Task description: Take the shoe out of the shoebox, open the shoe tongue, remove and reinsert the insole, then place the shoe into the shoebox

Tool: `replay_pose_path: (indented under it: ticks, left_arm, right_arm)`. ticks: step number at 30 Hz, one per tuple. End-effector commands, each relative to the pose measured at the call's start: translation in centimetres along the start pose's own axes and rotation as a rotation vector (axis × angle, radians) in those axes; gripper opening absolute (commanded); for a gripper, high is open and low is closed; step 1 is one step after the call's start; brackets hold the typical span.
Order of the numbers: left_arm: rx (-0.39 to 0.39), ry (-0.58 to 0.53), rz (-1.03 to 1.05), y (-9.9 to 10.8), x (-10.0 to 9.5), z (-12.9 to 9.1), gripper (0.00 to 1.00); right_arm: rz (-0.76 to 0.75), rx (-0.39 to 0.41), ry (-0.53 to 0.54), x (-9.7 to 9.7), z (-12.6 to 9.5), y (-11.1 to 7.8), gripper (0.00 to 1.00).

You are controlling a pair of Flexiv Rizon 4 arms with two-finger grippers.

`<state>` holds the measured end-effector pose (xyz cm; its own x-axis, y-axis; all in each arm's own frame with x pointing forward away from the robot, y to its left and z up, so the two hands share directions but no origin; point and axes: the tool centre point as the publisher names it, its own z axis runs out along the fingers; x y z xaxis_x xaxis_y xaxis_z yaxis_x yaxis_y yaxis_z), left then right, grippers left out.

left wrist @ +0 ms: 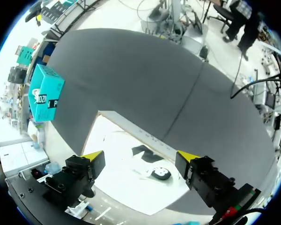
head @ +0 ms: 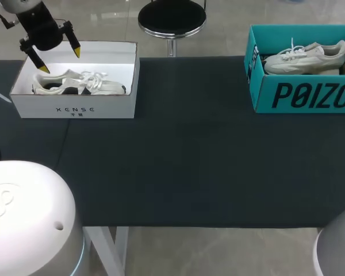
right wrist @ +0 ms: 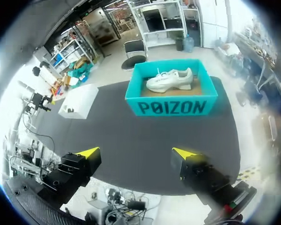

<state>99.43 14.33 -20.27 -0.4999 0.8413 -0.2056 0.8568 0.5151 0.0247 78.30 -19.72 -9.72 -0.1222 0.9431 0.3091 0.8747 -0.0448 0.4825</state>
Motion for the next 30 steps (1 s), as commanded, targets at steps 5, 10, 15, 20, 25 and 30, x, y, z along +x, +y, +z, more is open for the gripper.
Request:
replay_pose_path:
  ticks: [5,10,15,20,25,30]
  left_arm:
    - [-0.003,0.002,0.001,-0.1,0.0,-0.1,1.0]
    - [-0.003,0.002,0.001,-0.1,0.0,-0.1,1.0]
    - [-0.003,0.002,0.001,-0.1,0.0,-0.1,1.0]
    - [-0.003,0.002,0.001,-0.1,0.0,-0.1,1.0]
    - [-0.003,0.002,0.001,-0.1,0.0,-0.1,1.0]
    - [-0.003,0.002,0.001,-0.1,0.0,-0.1,1.0]
  right_arm:
    - [0.016,0.201,-0.156,-5.0,4.8,6.5,1.0]
    - [-0.013,0.201,-0.154,-7.9,7.2,10.7,1.0]
    - [-0.023,0.202,-0.197,-8.9,8.2,13.7,1.0]
    - [-0.023,0.202,-0.197,-8.9,8.2,13.7,1.0]
    - [-0.023,0.202,-0.197,-8.9,8.2,13.7,1.0]
    - [-0.023,0.202,-0.197,-8.9,8.2,13.7,1.0]
